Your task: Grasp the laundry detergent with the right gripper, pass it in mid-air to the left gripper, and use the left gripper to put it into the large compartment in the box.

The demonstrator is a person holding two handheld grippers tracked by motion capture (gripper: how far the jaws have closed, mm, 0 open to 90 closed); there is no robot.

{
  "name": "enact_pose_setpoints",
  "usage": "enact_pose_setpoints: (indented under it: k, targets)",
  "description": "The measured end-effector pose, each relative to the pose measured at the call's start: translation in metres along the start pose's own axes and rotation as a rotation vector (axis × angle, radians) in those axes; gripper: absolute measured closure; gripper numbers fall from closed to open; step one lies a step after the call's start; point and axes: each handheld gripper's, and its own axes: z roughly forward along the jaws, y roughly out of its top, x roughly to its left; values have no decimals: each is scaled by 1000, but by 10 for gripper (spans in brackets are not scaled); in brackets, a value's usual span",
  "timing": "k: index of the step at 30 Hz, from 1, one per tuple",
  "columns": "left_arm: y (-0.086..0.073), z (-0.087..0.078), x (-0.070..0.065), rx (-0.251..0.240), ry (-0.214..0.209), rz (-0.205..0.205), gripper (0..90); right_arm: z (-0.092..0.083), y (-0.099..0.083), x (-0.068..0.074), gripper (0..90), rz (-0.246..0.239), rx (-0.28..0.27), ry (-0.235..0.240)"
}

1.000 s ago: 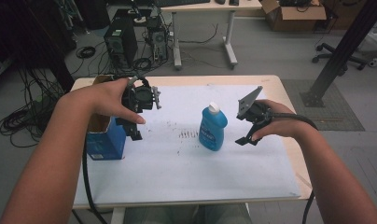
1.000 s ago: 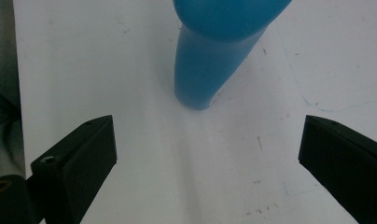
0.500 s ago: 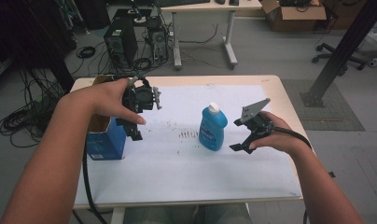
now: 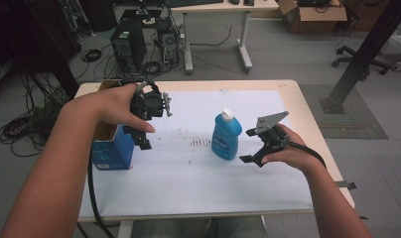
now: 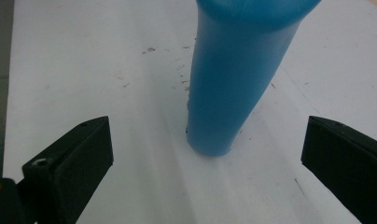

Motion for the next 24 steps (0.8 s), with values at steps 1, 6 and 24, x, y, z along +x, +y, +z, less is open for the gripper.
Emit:
enact_pose_setpoints:
  k: [1, 6, 24]
  targets:
    - [0, 0, 0, 1, -1, 1, 57, 1, -1, 0, 20, 3, -6, -1]
    - [0, 1, 1, -2, 3, 2, 57, 6, -6, 4, 19, 31, -37, -10]
    - [3, 3, 1, 2, 0, 6, 57, 19, -17, 11, 17, 111, -161, -89]
